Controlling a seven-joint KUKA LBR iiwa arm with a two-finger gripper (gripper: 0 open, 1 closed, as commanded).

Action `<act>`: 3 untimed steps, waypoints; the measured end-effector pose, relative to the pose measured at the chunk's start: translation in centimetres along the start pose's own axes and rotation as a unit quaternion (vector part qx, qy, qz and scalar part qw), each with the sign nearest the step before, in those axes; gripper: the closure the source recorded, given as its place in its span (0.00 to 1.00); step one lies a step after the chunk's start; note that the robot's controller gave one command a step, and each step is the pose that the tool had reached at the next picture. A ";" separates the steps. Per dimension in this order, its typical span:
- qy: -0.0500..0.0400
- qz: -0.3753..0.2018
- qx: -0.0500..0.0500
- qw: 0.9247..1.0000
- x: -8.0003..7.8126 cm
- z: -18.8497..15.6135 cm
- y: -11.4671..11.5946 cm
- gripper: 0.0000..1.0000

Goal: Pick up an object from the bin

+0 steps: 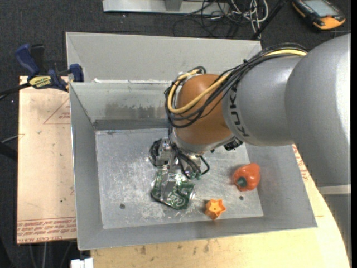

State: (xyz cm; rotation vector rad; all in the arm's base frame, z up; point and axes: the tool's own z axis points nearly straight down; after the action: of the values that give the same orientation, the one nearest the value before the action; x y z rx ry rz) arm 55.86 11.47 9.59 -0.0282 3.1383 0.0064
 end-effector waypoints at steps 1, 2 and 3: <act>-0.030 0.045 -0.004 0.999 2.3 0.6 -1.0 1.00; -0.032 0.046 -0.004 0.998 2.3 0.6 -1.0 1.00; -0.027 0.045 -0.003 0.999 2.0 0.5 -0.9 1.00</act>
Offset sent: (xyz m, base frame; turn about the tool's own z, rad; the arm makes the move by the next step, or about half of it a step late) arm 0.0000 0.0000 0.0000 0.0000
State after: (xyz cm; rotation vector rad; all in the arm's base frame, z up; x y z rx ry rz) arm 53.84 10.53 9.13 0.1116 3.0820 0.0171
